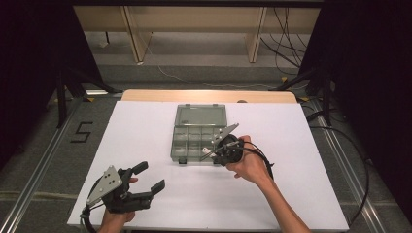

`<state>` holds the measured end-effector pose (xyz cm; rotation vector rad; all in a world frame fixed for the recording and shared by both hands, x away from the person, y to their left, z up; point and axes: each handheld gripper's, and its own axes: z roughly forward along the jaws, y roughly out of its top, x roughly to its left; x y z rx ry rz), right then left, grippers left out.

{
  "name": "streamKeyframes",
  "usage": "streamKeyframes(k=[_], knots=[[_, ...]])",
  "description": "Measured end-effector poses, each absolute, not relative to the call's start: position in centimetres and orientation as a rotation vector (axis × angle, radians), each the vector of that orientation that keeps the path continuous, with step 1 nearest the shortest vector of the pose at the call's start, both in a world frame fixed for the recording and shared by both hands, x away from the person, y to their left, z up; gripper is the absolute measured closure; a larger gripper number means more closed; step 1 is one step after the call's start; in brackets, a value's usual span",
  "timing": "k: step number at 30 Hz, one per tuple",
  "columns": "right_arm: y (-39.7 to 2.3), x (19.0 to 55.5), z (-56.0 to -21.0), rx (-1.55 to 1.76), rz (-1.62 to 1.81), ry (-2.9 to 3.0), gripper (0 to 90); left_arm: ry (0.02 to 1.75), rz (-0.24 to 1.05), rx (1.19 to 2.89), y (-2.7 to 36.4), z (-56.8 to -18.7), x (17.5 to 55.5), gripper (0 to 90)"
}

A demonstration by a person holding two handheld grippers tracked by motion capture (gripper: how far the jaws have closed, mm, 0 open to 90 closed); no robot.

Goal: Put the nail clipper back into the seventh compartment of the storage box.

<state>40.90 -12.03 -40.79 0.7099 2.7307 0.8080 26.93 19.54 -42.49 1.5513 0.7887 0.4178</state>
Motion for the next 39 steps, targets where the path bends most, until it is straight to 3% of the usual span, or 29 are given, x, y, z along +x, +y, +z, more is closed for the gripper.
streamKeyframes(k=[39], knots=[[-9.6, 44.6, -42.3, 0.921, 0.892, 2.636, 77.4, 0.787, 0.422, 1.549, 19.6, -42.4, 26.8, 15.4]])
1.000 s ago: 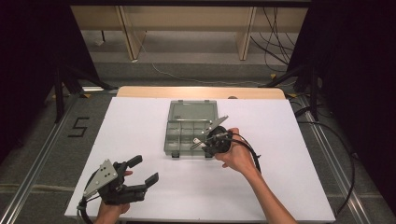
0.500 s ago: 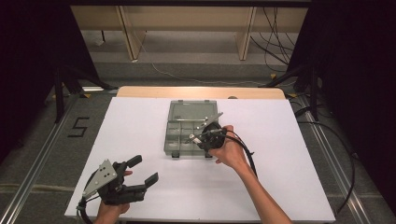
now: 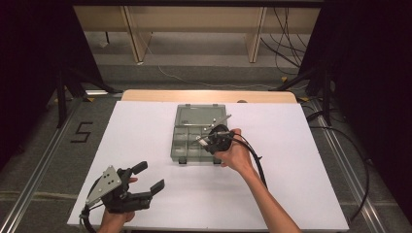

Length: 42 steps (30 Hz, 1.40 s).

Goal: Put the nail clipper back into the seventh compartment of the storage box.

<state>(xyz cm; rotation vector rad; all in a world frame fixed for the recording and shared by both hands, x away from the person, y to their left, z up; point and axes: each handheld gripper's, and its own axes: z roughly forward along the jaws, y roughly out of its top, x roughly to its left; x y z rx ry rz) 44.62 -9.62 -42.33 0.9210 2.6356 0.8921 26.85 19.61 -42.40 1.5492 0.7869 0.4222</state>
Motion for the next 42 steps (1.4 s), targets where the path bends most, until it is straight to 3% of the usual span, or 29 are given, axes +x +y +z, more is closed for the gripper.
streamKeyframes(k=[14, 18, 33, 42], knots=[[-9.3, 45.3, -43.4, 0.954, 0.876, 2.633, 76.6, 0.788, 0.421, 1.545, 19.7, -42.4, 26.9, 15.4], [-9.5, 45.3, -43.0, 0.956, 0.889, 2.601, 65.5, 0.789, 0.419, 1.542, 19.7, -42.4, 26.9, 15.4], [-10.3, 43.8, -41.0, 0.924, 0.945, 2.561, 39.8, 0.789, 0.424, 1.546, 19.6, -42.4, 26.9, 15.4], [-10.6, 43.4, -40.5, 0.879, 0.956, 2.540, 35.4, 0.790, 0.421, 1.546, 19.6, -42.4, 26.9, 15.4]])
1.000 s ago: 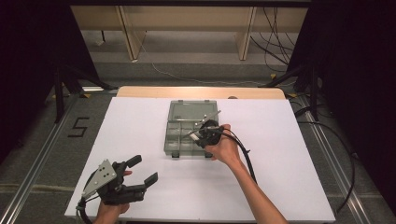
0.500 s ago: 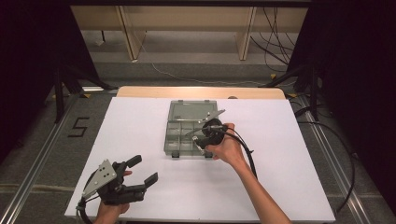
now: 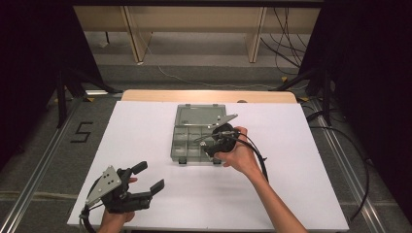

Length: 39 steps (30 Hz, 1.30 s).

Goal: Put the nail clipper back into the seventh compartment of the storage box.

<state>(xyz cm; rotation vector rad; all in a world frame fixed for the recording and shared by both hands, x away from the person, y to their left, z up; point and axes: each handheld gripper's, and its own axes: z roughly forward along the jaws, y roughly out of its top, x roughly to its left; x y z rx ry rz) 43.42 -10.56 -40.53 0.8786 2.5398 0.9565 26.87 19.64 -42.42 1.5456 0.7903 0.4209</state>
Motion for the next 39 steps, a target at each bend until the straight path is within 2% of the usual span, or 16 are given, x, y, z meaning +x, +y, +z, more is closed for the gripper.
streamKeyframes(k=[27, 39], knots=[[-11.6, 42.2, -39.0, 0.853, 1.044, 2.476, 27.9, 0.793, 0.423, 1.542, 19.7, -42.4, 26.9, 15.4], [-12.7, 41.1, -38.3, 0.853, 1.119, 2.424, 27.5, 0.794, 0.424, 1.544, 19.6, -42.5, 26.9, 15.4]])
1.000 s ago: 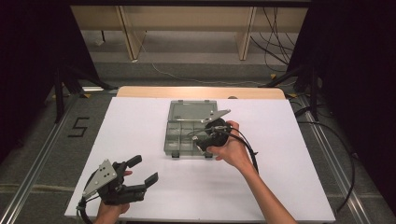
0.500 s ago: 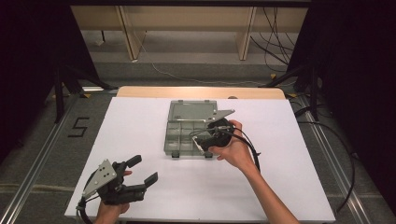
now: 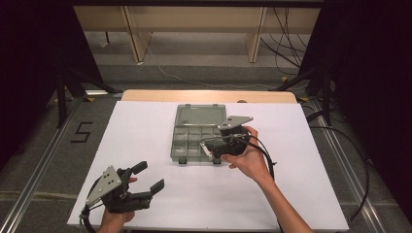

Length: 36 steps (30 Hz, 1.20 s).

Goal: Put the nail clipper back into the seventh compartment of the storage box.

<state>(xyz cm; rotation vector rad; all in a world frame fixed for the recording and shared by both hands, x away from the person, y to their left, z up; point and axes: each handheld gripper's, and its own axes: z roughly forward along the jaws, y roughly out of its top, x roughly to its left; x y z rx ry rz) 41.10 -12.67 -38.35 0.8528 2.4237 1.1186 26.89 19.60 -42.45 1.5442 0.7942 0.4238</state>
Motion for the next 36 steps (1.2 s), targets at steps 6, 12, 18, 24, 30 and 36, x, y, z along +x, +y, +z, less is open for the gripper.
streamKeyframes(k=[6, 12, 18, 24, 30, 36], knots=[[-12.9, 40.5, -38.2, 0.819, 1.165, 2.400, 27.5, 0.794, 0.423, 1.544, 19.6, -42.5, 26.9, 15.4], [-13.1, 39.9, -38.3, 0.819, 1.198, 2.389, 27.1, 0.794, 0.423, 1.545, 19.6, -42.5, 26.9, 15.4], [-13.4, 39.4, -37.9, 0.831, 1.224, 2.366, 25.2, 0.793, 0.424, 1.545, 19.6, -42.5, 26.9, 15.4], [-13.5, 38.9, -37.7, 0.822, 1.253, 2.346, 23.2, 0.792, 0.424, 1.544, 19.6, -42.5, 26.9, 15.4], [-13.7, 38.5, -37.8, 0.816, 1.279, 2.335, 22.5, 0.792, 0.423, 1.544, 19.6, -42.5, 26.9, 15.4], [-14.0, 38.3, -38.0, 0.824, 1.301, 2.313, 22.0, 0.792, 0.422, 1.544, 19.6, -42.5, 26.9, 15.4]])
